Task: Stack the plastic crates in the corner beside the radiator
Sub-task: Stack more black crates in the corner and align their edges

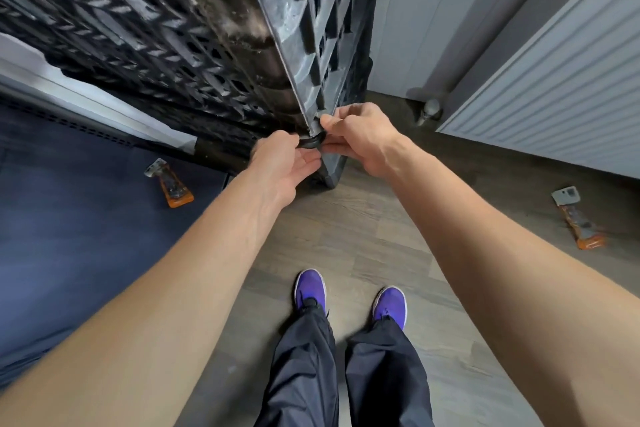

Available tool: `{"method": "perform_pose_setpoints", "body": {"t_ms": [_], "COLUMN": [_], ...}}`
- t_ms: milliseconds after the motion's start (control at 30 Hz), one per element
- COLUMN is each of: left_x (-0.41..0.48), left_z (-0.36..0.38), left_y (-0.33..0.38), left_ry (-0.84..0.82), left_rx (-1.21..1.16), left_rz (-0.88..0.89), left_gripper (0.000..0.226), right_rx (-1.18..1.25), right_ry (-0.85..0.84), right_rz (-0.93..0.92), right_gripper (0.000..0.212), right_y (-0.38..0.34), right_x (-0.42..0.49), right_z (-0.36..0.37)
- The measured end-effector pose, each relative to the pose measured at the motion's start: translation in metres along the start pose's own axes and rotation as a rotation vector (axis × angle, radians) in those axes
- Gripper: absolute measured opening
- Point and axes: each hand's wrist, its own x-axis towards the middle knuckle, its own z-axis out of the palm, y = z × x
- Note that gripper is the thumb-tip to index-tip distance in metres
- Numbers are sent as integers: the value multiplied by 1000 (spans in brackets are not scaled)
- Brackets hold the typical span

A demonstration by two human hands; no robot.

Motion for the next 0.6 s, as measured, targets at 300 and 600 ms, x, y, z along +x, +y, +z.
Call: {"method": "perform_pose_setpoints", "body": {"t_ms": [300,600], "left_x": [4,27], "left_z": [-11,-21], "left_y": [-12,-40], "left_ry": [-101,-155], "left_rx": [-83,-41], "left_rz": [45,296], "left_gripper": [20,26], "right_rx": [-67,-91], "right_ry": [11,-48], "right_rz": [-53,-162], "right_gripper": [14,17], "right_y": [0,9], "right_x": [1,12], "right_z": [2,-1]}}
